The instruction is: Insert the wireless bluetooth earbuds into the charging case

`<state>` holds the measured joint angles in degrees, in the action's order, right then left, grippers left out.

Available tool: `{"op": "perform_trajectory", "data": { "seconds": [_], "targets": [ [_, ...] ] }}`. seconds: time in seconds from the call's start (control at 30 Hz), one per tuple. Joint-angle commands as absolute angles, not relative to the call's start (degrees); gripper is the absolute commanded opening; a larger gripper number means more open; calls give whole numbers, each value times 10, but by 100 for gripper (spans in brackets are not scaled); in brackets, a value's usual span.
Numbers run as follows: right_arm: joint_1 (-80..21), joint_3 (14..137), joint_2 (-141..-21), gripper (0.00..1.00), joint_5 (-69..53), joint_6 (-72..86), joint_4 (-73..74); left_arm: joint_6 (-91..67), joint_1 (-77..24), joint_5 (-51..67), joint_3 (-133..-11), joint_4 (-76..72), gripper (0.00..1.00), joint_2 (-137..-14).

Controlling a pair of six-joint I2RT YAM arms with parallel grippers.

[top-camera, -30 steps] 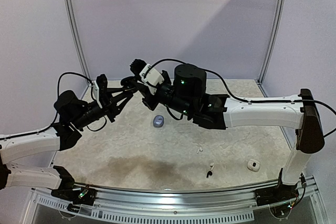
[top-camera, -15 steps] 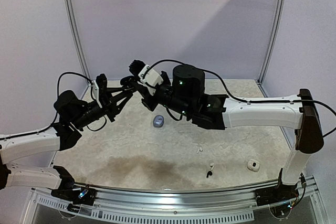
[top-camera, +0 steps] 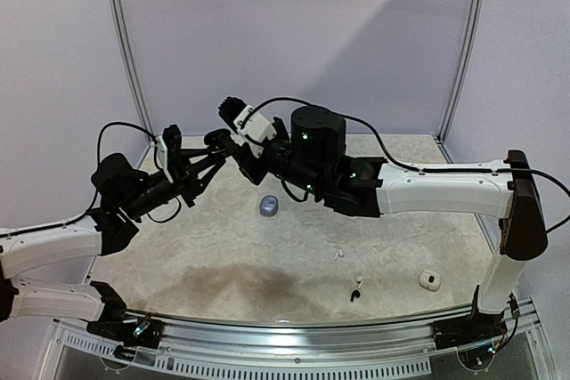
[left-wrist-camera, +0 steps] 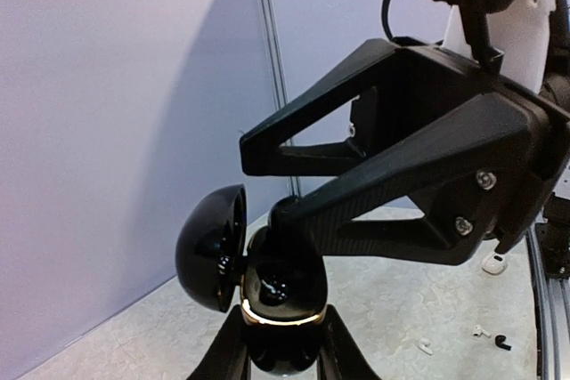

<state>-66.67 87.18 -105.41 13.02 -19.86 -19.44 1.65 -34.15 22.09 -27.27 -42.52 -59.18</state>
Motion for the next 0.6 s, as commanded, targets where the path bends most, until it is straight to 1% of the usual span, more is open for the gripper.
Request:
{"op": "perform_trajectory", "data": {
  "seconds": [0.0,0.13,0.3,0.57],
  "targets": [
    [-663,895,-1070,43,130,-183,-136,2,-348,228,-274,-452,0,-585],
    [-662,927,-1079,48,118,-161,-82,-18,-348,223,-275,-451,0,-584],
    [-657,954,-1082,54,90,-132,-57,-22,-348,225,-275,-448,0,-583],
    [-653,958,-1055,64,50,-106,-58,-27,-348,219,-273,-439,0,-579]
  ]
}}
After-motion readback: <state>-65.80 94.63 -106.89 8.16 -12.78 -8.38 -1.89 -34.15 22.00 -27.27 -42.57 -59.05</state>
